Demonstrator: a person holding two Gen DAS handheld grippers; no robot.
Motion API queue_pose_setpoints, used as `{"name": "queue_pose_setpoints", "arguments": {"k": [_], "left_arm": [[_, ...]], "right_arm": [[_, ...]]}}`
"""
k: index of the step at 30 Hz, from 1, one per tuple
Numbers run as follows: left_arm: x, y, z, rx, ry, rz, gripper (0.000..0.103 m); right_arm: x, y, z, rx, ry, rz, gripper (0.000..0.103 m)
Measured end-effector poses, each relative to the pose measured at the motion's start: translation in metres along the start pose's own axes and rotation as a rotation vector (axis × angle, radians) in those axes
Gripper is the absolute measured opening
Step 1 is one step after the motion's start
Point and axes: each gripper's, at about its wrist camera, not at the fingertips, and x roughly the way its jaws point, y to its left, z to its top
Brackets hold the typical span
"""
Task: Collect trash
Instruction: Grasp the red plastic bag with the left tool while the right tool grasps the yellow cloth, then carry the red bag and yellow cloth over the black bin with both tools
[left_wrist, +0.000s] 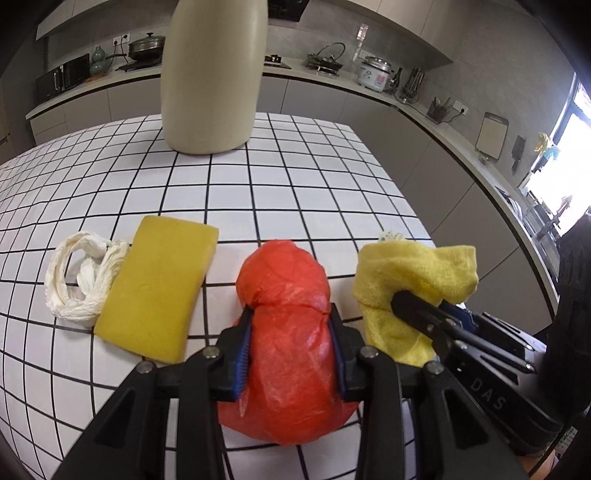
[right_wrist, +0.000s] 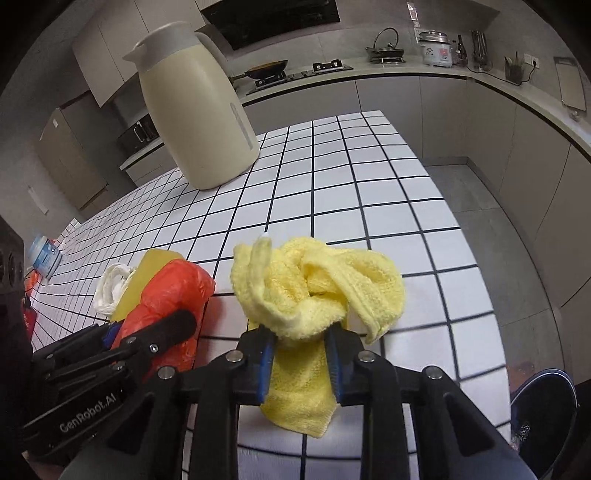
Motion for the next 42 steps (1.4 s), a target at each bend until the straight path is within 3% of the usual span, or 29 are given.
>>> {"name": "queue_pose_setpoints", "arguments": {"k": [12,24,42], "left_arm": [[-0.029,-0.047,-0.029,0.037,-0.034,-0.011,0.037],[-0.048,-0.119,-0.055,0.116,-0.046,-0.075,0.037],[-0.032,-0.239,-0.081,0.283,0.027,-0.244,0.037]], "right_arm": [[-0.066,-0.032,-0.040,0.034,-0.052,0.007,0.027],[-0.142,-0.088,-0.079,0.113,-0.115,-0.038,0.027],[-0.232,-0.198,-0.144,0.294,-0.181,-0.188,0.027]]}}
